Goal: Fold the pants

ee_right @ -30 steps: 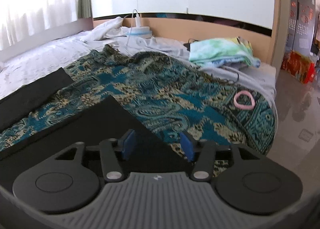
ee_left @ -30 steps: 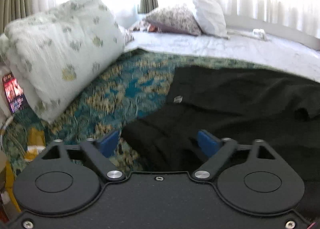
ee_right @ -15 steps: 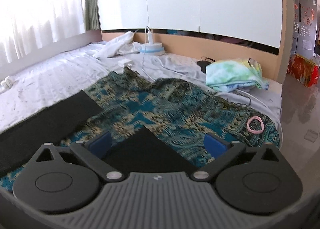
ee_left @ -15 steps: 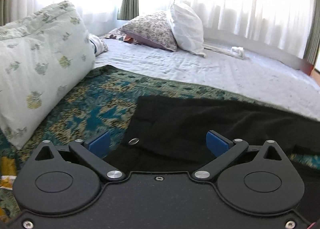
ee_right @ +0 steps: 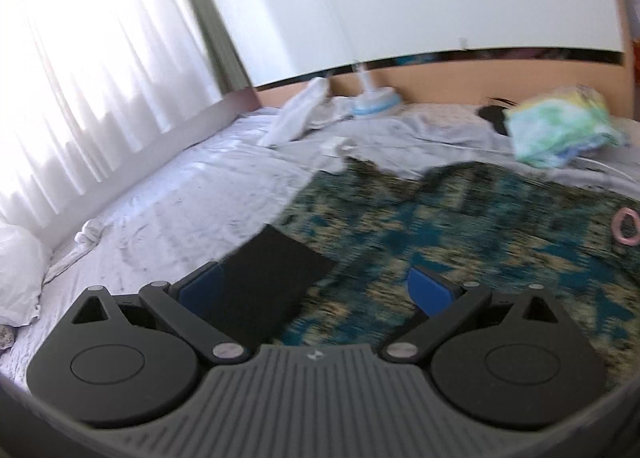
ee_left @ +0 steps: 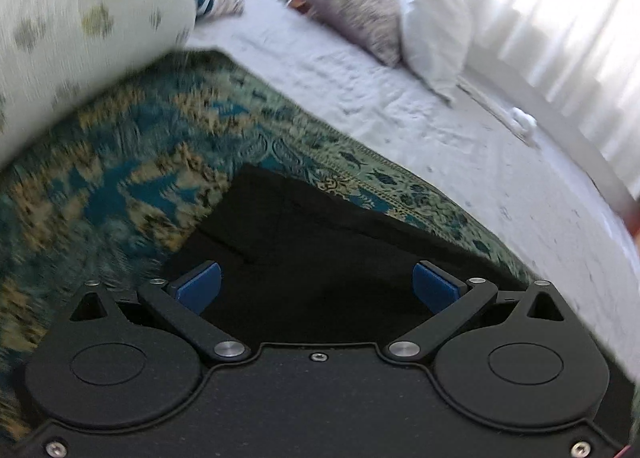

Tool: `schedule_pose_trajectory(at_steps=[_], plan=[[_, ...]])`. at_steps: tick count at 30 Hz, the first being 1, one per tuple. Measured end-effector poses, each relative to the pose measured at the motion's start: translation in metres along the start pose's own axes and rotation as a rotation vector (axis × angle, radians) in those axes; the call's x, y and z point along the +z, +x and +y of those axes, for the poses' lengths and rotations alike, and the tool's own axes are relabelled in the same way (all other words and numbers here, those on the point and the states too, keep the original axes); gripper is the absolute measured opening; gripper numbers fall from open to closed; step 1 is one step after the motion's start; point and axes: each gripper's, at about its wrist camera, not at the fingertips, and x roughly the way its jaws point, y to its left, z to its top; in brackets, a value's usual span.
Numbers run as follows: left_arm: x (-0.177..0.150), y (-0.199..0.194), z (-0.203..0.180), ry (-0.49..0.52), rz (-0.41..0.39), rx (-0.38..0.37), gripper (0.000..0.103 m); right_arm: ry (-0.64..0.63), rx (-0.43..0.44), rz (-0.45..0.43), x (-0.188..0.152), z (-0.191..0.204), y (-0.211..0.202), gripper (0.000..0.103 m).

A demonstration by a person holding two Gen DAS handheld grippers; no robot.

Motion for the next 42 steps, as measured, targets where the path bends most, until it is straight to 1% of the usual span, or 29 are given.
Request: schedule_pose_trajectory(at_steps=[4, 7, 11, 14, 21, 24, 28, 32, 35, 38, 39, 40, 41, 42], plan=[[0.005, 0.044, -0.008, -0.089, 0.049, 0.049, 0.103, -0.037, 0.027, -0.004, -0.007, 0.043, 0.034, 0.103], [0.008, 0.073, -0.017, -0.129, 0.076, 0.091, 0.103, -0.064, 0.034, 0.011, -0.019, 0.074, 0.065, 0.103], [0.012, 0.105, -0.030, -0.204, 0.051, 0.138, 0.103, -0.118, 0.019, 0.045, -0.036, 0.112, 0.106, 0.103], [0.015, 0.125, -0.042, -0.243, 0.037, 0.184, 0.103, -0.121, -0.002, 0.079, -0.047, 0.137, 0.140, 0.103], [0.014, 0.156, -0.068, -0.211, -0.062, 0.320, 0.103, -0.141, -0.080, 0.120, -0.062, 0.173, 0.209, 0.103], [0.012, 0.163, -0.069, -0.204, -0.088, 0.357, 0.103, -0.136, -0.116, 0.153, -0.065, 0.184, 0.240, 0.103], [0.009, 0.171, -0.074, -0.197, -0.113, 0.409, 0.103, -0.137, -0.138, 0.174, -0.071, 0.196, 0.272, 0.103], [0.004, 0.183, -0.089, -0.092, -0.107, 0.497, 0.103, -0.163, -0.165, 0.191, -0.080, 0.207, 0.298, 0.103], [-0.002, 0.185, -0.093, -0.068, -0.141, 0.518, 0.103, -0.154, -0.189, 0.232, -0.086, 0.209, 0.320, 0.103], [-0.003, 0.186, -0.093, -0.050, -0.153, 0.511, 0.103, -0.259, -0.237, 0.238, -0.094, 0.221, 0.331, 0.102], [-0.004, 0.185, -0.093, -0.041, -0.157, 0.507, 0.097, -0.250, -0.241, 0.231, -0.095, 0.221, 0.330, 0.097], [-0.005, 0.182, -0.093, -0.021, -0.170, 0.494, 0.080, -0.235, -0.237, 0.219, -0.095, 0.219, 0.326, 0.084], [-0.008, 0.178, -0.095, 0.003, -0.187, 0.485, 0.069, -0.236, -0.245, 0.201, -0.093, 0.217, 0.323, 0.073], [-0.010, 0.174, -0.097, 0.025, -0.199, 0.476, 0.046, -0.244, -0.240, 0.178, -0.091, 0.214, 0.317, 0.050]])
